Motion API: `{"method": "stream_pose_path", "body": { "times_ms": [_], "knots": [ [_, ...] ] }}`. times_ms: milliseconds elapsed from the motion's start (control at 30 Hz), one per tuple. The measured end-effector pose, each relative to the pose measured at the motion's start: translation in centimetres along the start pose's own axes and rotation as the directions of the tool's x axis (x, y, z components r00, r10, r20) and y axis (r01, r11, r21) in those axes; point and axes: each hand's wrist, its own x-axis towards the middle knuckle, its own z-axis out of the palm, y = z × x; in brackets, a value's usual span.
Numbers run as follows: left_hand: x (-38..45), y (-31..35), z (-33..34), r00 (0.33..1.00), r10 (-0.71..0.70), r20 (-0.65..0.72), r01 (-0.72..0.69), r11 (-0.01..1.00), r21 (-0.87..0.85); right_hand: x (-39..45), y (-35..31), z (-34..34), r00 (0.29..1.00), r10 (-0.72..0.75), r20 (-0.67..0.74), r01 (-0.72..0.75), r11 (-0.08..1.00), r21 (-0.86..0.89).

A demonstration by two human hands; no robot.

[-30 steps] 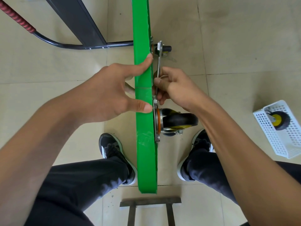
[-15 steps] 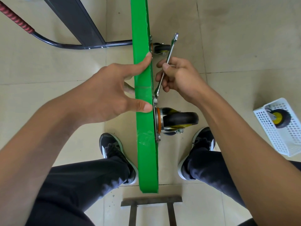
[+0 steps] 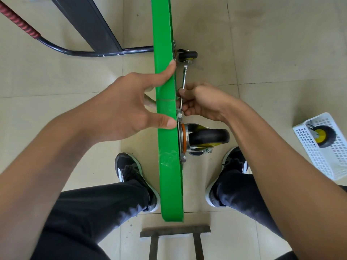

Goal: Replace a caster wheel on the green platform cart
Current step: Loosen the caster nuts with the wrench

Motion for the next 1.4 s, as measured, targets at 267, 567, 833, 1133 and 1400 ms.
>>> {"method": "stream_pose_path", "body": {
  "times_ms": [267, 567, 833, 1133, 1400],
  "knots": [
    [0.1, -0.2, 0.0, 1.0, 0.007, 0.009, -0.007, 1.0, -0.009, -1.9, 0.1, 1.0, 0.973, -0.226, -0.037, 0.214, 0.956, -0.201],
    [0.2, -0.4, -0.1, 1.0, 0.022, 0.015, -0.022, 1.0, -0.003, -4.1, 0.5, 2.2, 0.899, -0.436, -0.049, 0.379, 0.827, -0.415],
    [0.2, -0.5, -0.1, 1.0, 0.015, 0.012, -0.016, 1.0, 0.017, -3.6, -0.9, 0.8, 0.914, -0.378, -0.149, 0.343, 0.914, -0.219],
    [0.0, -0.1, -0.1, 1.0, -0.003, 0.008, 0.003, 1.0, 0.026, -1.0, -1.5, -1.4, 0.995, -0.096, -0.009, 0.096, 0.995, -0.021],
    [0.0, -0.1, -0.1, 1.0, -0.002, 0.007, 0.002, 1.0, 0.023, 0.2, -0.6, -1.4, 0.995, 0.056, 0.084, -0.064, 0.994, 0.086]
  ]
}}
